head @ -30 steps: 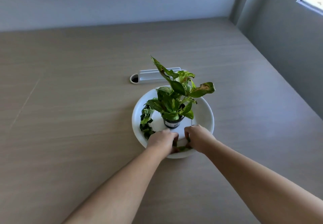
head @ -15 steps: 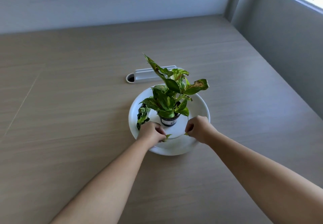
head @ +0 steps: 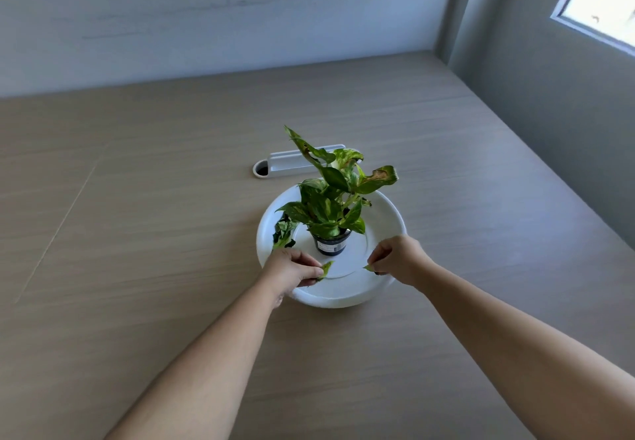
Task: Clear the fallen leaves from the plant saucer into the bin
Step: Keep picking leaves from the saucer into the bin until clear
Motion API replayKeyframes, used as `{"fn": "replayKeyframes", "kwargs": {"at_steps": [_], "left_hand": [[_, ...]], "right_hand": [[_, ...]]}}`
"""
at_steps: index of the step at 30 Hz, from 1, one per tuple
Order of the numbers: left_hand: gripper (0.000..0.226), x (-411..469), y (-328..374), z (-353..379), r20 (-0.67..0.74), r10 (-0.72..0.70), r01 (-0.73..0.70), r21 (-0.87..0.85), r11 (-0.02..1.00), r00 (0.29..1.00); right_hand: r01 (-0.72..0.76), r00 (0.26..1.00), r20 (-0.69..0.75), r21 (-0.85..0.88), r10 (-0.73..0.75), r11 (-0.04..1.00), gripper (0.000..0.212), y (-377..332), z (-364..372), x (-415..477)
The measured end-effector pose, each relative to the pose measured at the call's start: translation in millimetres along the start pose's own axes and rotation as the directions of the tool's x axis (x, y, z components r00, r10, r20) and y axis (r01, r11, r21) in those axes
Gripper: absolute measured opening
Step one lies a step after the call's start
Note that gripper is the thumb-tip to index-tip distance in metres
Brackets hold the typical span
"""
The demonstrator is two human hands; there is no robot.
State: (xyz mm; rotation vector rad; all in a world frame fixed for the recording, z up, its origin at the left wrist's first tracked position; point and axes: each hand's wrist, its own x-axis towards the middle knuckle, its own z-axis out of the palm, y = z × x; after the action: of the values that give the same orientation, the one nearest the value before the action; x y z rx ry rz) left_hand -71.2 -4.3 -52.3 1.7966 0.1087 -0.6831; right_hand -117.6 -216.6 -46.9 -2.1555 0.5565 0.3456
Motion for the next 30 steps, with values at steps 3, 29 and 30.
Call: {"fn": "replayKeyframes", "kwargs": {"at_steps": [3, 29, 30], "left_hand": [[0.015, -9, 11, 46, 0.090, 0.027, -0.029, 0.024, 0.999, 0.996], [0.021, -223, -80, 740, 0.839, -0.222, -0.606, 0.518, 0.604, 0.496], [0.021, -217, -96, 753, 0.836, -0.244, -0.623, 0.534, 0.572, 0.492]], "right_hand": [[-0.029, 0.996, -0.087, 0.063, 0.034, 0.998, 0.013, 27, -34, -18], [-0.414, 0.209, -0.375, 0.803, 0.903, 0.429, 0.003, 569, -206, -437], [-0.414, 0.186, -0.364, 0.814, 0.913, 0.408, 0.003, 585, -196, -434]]}}
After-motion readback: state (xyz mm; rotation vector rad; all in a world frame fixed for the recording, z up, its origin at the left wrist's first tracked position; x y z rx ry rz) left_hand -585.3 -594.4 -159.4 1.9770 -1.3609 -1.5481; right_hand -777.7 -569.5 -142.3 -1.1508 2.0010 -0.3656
